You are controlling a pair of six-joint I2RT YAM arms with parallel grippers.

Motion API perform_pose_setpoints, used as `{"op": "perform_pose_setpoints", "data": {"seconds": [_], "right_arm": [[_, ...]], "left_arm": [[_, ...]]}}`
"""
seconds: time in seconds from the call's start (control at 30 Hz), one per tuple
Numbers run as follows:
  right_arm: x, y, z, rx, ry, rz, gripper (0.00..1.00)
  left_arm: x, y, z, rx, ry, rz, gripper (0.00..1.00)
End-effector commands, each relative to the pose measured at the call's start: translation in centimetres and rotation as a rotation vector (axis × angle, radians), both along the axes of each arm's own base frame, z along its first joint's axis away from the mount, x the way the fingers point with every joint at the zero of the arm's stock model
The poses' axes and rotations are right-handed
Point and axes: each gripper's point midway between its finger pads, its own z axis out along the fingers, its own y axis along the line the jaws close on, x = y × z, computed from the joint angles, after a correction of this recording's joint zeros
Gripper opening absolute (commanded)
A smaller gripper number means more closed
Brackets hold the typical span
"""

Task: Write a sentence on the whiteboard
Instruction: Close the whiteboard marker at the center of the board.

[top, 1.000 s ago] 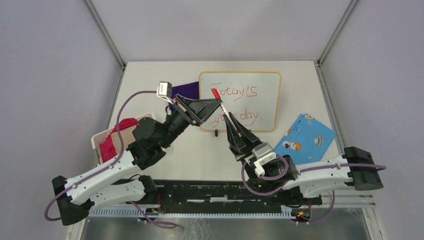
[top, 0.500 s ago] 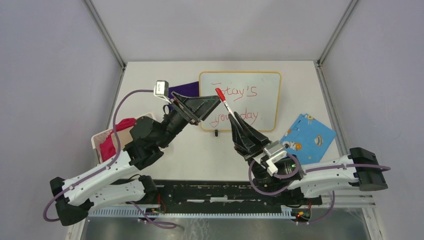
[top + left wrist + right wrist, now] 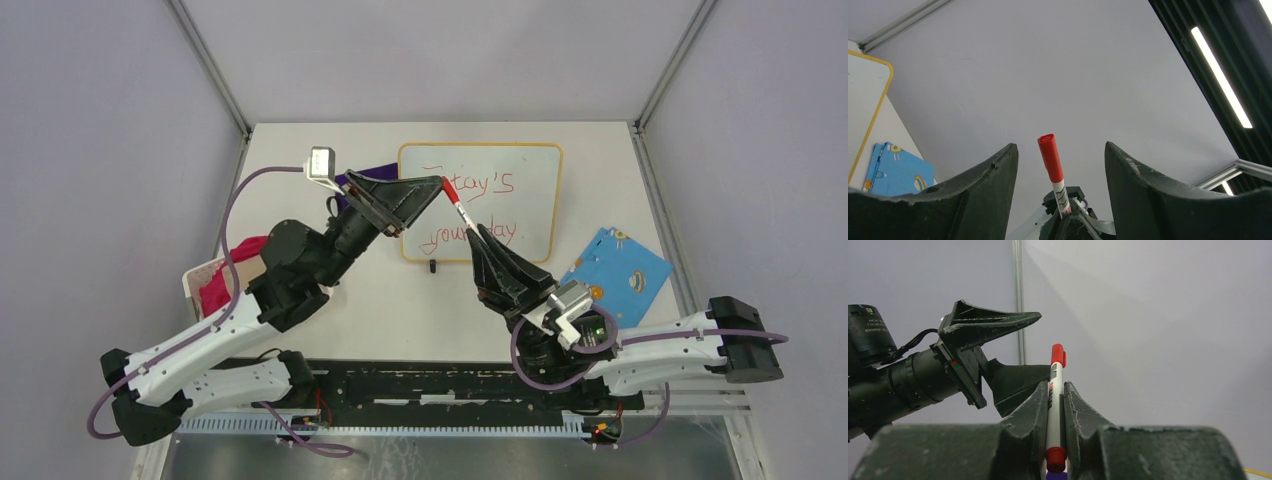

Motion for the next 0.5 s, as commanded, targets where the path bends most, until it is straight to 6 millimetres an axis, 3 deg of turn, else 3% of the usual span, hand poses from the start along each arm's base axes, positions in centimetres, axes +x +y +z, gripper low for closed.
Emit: {"op": "perform_pose_setpoints", "data": {"seconds": [0.0,0.17,0.47], "right_arm": [[-0.22,-3.68,2.53,0.221,-0.008,0.026,0.0],[-0.25,-3.43,2.49,0.211,-0.009,0.03,0.0],[-0.22,-3.37,2.41,0.208,-0.007,0.029,0.0]], "left_arm": [[0.1,0.57,2.54,-0.009,-0.072,0.044,0.69],[0.54,-0.08,1.69,0.017,-0.039,0.039,0.64],[0.01,-0.39,2.05,0.007,-0.057,0.007,0.53]]}}
